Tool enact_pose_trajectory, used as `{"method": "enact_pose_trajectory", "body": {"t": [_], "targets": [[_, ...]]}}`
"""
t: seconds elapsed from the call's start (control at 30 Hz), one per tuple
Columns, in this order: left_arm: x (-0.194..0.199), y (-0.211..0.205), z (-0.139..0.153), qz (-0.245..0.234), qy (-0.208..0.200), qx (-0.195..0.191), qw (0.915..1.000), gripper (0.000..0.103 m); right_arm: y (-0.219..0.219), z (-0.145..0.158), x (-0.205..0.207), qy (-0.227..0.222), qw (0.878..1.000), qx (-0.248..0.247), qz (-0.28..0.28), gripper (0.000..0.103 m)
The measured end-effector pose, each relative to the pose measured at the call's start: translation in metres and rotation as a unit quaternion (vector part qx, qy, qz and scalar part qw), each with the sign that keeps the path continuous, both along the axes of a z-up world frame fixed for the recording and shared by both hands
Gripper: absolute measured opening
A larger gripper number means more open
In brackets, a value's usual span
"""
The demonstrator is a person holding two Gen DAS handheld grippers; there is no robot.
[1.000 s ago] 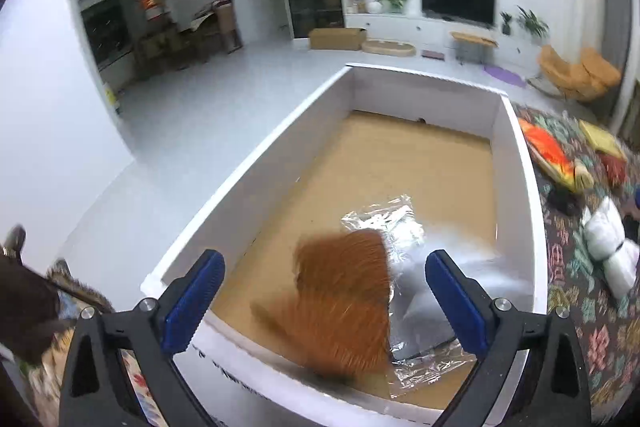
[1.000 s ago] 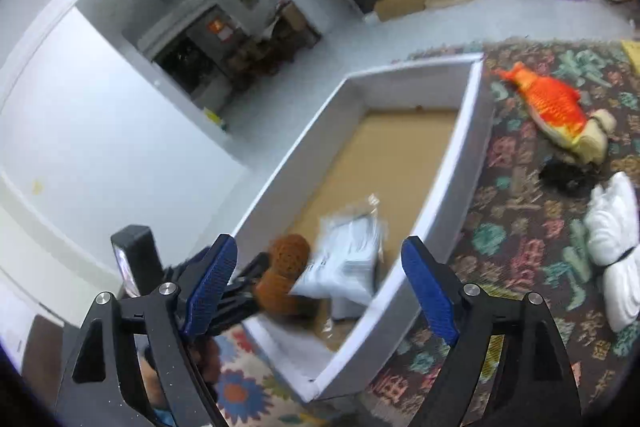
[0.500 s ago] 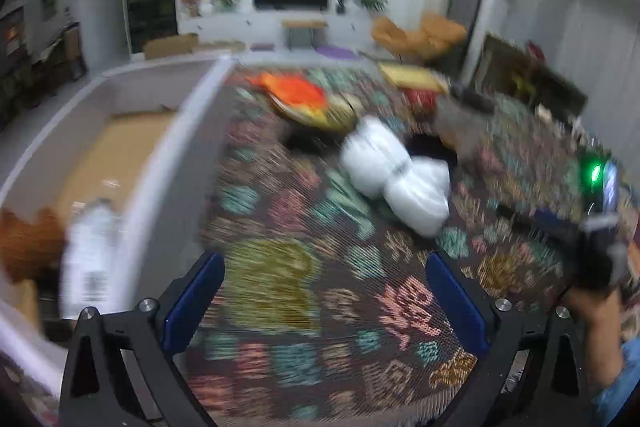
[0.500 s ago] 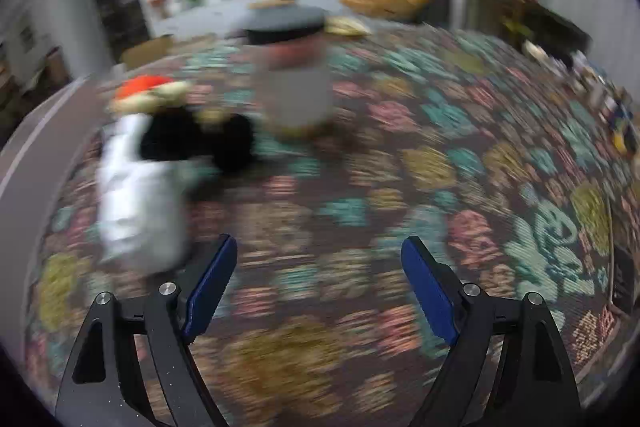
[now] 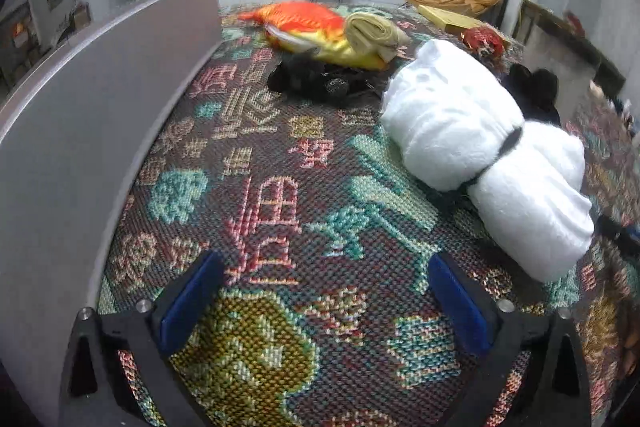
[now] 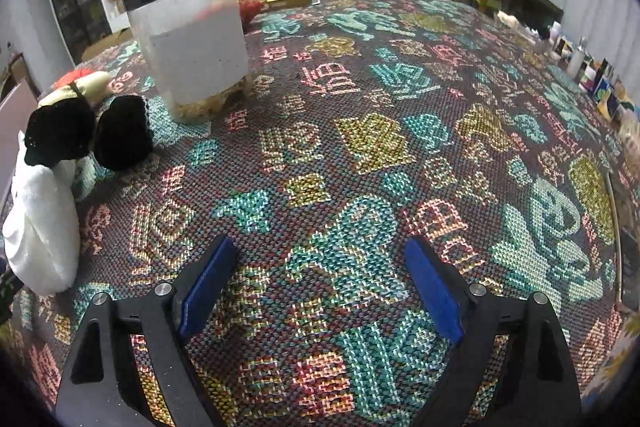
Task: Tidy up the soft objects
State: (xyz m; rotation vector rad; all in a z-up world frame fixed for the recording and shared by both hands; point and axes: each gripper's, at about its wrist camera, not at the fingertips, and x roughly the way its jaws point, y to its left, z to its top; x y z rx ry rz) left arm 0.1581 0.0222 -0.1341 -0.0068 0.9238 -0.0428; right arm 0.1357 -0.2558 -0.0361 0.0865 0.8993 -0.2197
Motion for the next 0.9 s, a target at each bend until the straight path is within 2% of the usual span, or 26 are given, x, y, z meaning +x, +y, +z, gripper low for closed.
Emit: {"method": "enact_pose_trajectory", "body": {"t": [0.9], "targets": [[0.0007, -0.0023, -0.0018, 0.002, 0.001, 0.001, 1.0000, 0.103, -0.0001, -0.0006, 0.0000, 0.001, 1.000, -0.002, -0.001, 0.093]]}}
